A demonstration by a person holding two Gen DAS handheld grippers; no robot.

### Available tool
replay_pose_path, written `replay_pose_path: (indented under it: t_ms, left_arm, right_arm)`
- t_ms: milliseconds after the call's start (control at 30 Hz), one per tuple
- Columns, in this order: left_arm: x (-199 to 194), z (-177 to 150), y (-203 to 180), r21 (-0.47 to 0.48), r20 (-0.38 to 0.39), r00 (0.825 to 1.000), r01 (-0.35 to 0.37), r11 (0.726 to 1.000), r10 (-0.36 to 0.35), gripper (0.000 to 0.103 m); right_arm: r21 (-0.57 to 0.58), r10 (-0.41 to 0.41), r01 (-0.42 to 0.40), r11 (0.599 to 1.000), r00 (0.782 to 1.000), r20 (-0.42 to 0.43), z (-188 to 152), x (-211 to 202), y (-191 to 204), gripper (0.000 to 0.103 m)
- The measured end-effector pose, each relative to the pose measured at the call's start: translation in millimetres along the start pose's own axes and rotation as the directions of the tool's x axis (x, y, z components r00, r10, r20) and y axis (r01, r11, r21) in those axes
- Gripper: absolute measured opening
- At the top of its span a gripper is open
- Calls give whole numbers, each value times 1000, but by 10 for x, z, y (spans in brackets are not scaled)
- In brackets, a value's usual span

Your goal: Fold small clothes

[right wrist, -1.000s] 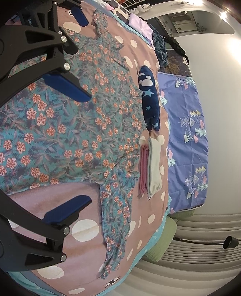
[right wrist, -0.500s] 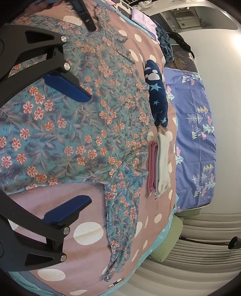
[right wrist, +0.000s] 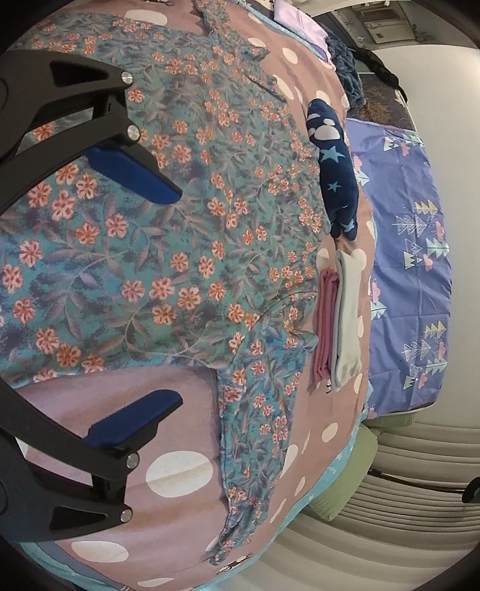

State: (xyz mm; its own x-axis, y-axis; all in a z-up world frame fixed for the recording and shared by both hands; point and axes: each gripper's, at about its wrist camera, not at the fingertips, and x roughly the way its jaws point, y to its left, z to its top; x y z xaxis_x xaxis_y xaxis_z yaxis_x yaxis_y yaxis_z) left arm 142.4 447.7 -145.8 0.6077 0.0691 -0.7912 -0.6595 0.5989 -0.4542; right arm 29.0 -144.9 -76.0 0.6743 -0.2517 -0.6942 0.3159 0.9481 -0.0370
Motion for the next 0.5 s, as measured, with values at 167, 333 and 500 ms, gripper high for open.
replay_pose_path:
  t_ms: [167,333,500]
  left_arm:
    - [143,283,27,-87,40,999,-16,996,20,36]
    - [179,481,-167,-71,74,997,-19,997,25,2]
    - [-417,165,-1110,220,125,974,157,963,-187,2]
  right_arm:
    - [-18,-11,10,1000,1000,-17,31,93,67,101]
    - [-23,-16,16,1000,999,-35,31,173,92,101]
    - [-10,-29,29,1000,999,-37,57,232,39,101]
